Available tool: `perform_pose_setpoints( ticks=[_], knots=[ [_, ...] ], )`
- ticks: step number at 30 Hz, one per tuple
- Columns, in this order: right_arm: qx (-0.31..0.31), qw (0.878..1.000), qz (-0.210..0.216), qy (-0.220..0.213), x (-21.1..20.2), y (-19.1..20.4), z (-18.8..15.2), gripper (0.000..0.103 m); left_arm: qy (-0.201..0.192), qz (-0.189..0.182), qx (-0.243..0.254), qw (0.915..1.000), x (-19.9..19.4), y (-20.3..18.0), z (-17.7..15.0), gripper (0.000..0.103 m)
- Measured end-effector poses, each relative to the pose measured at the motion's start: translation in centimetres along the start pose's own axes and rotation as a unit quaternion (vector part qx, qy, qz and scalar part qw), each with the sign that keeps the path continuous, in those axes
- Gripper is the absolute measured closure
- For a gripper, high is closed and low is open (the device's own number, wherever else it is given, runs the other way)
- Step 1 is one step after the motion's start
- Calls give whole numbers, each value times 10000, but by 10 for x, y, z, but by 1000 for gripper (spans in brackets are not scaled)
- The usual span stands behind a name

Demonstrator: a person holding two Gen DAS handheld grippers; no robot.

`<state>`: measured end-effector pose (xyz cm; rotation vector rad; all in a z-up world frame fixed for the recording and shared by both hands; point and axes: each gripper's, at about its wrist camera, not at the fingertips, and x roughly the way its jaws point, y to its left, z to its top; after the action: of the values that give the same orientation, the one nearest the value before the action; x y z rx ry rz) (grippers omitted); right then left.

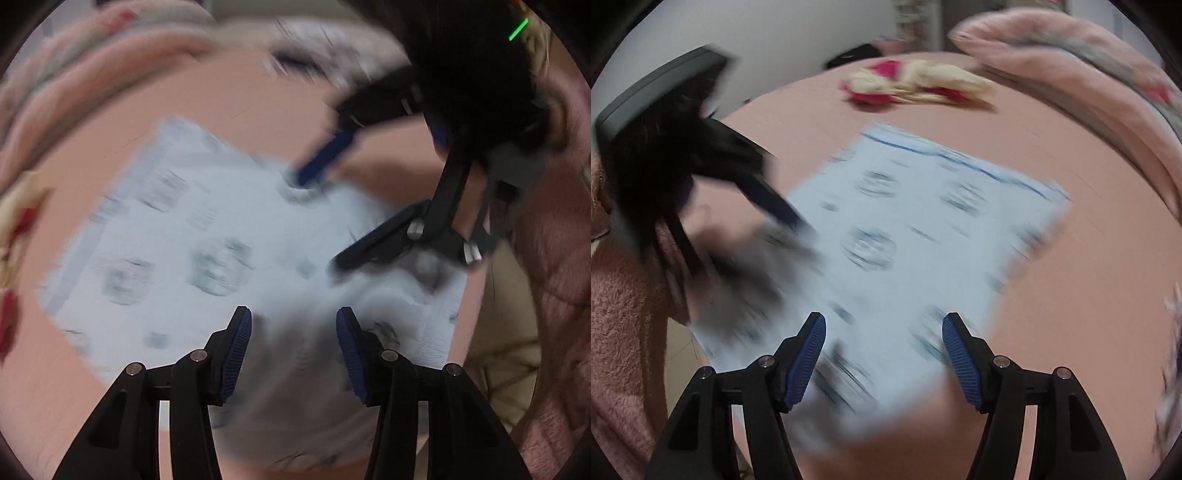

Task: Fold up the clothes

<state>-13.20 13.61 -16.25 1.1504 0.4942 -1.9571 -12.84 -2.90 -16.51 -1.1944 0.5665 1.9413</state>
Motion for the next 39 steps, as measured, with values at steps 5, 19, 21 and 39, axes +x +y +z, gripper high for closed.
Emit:
perform_pose_setpoints(
  ticks=[5,19,21,39],
  knots=[
    [-680,9967,-318,307,7,24,-51,38,351,64,4,9994,6,-15,-38,58],
    [664,9939,-862,-188,17,-75,65,37,-369,824,-1199,9887,29,111,64,58],
    [360,9946,-970,124,54,-90,79,38,-68,861,-1244,9885,52,131,64,58],
    [515,9979,-383,103,83,-150,84,44,147,645,-769,9948,59,178,64,55]
  ],
)
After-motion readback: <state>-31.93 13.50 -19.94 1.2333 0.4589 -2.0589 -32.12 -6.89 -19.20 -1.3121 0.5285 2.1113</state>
